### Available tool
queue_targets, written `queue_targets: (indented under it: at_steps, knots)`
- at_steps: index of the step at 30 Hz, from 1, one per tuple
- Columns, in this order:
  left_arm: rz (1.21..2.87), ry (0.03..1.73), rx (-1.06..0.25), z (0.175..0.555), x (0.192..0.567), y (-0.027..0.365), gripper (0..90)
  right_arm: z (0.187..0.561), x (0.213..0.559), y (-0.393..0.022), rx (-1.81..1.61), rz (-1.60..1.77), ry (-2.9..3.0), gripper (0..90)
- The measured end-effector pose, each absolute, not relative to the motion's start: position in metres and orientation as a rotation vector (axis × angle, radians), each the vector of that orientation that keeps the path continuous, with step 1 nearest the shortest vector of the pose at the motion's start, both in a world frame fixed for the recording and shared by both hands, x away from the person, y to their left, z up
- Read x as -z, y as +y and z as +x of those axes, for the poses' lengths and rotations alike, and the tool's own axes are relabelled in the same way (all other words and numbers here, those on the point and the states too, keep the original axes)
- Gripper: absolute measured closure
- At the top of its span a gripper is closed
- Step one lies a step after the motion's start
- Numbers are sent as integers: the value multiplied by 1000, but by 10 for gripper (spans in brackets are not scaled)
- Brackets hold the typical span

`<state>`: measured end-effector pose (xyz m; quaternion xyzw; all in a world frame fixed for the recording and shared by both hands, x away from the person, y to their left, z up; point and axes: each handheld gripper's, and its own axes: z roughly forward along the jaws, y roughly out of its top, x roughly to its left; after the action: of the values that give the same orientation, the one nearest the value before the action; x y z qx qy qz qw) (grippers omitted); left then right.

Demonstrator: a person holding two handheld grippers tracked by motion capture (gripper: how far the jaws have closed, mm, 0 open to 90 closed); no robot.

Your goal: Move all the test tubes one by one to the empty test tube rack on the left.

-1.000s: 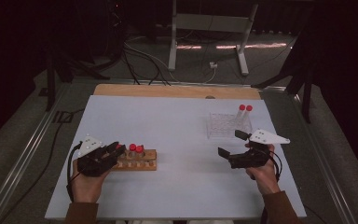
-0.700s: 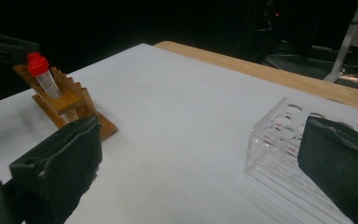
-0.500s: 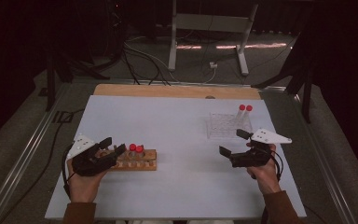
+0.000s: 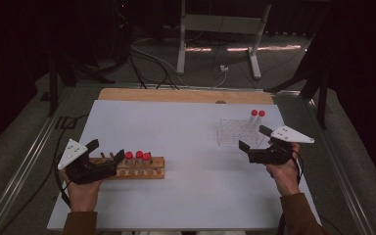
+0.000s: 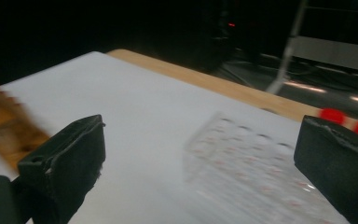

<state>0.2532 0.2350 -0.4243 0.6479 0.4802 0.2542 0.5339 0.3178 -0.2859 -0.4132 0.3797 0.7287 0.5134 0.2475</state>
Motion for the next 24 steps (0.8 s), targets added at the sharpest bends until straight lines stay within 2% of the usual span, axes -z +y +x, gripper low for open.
queue_targets:
  at_steps: [6, 16, 24]
  knots:
    - [1532, 1156, -609, 253, 425, 238, 5, 343, 417, -303, -1351, 1144, 1904, 51]
    - [1525, 1164, -609, 253, 425, 238, 5, 374, 429, -323, -1260, 1272, 1855, 161]
    - [1515, 1166, -597, 253, 425, 240, 5, 391, 444, -335, -1229, 1373, 1794, 425]
